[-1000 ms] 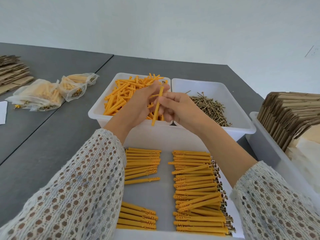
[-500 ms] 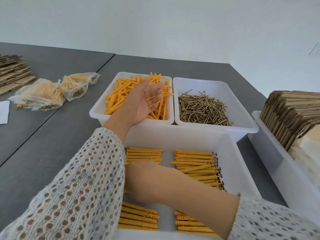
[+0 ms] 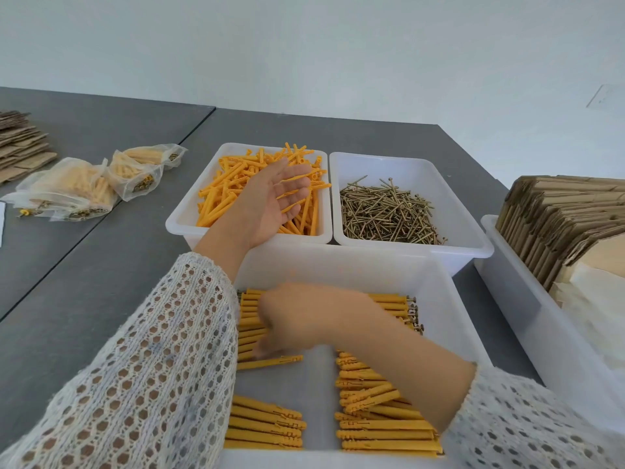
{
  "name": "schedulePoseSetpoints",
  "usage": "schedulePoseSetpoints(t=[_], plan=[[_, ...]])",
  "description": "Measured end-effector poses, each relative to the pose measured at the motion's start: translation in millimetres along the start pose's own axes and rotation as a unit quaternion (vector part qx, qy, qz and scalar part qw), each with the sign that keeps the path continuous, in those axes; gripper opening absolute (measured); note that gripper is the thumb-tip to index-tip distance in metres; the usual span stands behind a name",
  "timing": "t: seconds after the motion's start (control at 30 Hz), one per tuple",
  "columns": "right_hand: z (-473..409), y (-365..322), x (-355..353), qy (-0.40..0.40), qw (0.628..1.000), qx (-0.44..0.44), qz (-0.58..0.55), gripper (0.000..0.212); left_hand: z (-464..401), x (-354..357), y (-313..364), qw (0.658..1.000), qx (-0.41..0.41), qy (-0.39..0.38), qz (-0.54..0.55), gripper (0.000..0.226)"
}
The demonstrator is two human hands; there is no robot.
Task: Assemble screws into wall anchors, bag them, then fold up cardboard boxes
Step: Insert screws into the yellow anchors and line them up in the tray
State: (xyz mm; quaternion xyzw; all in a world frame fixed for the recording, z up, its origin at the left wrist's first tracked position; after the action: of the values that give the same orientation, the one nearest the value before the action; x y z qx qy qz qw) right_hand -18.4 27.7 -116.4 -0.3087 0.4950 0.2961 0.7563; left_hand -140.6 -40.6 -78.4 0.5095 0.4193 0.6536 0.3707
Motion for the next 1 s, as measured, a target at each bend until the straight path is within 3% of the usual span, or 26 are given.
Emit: schedulePoseSetpoints(t=[0.07,0.13,0.2,0.3,0.47,0.7,1.0], plan=[[4,23,-20,0.019,0.999,0.045,0.000,0.043,1,0,0,1.000,0.000,0.002,-0.002,0.035],[12,56,-42,0.056,0.993,0.100,0.022,0.032,1,0,1,1.000,0.001,0.006,-0.009,0.035],[20,74,-44,0.044,0.992,0.121,0.010,0.024,2,1,1,1.000,0.002,0.011,-0.015,0.035],[25,77,-31,0.002,0.994,0.111,-0.021,0.023,3,2,1,1.000,0.002,0.010,-0.016,0.034],[12,64,-14,0.014,0.996,0.085,0.034,0.039,3,2,1,1.000,0.004,0.010,-0.020,0.033],[6,56,8,-0.013,0.993,0.071,0.097,0.013,1,1,1,1.000,0.011,0.010,-0.020,0.032],[6,66,-4,0.001,0.988,0.106,0.114,0.026,3,2,2,1.000,0.015,0.008,-0.027,0.029]])
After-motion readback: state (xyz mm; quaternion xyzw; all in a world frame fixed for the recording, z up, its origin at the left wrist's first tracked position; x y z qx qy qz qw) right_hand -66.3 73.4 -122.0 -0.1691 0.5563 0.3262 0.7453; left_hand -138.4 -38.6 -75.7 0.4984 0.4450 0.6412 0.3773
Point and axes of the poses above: each hand's wrist, its own z-axis away from the middle knuckle, its own x-axis out of the palm, y = z × x, the point moved 9 cm from there along -z, towards the middle knuckle, and after that the axes turned 7 degrees about y, right-handed, at the moved point
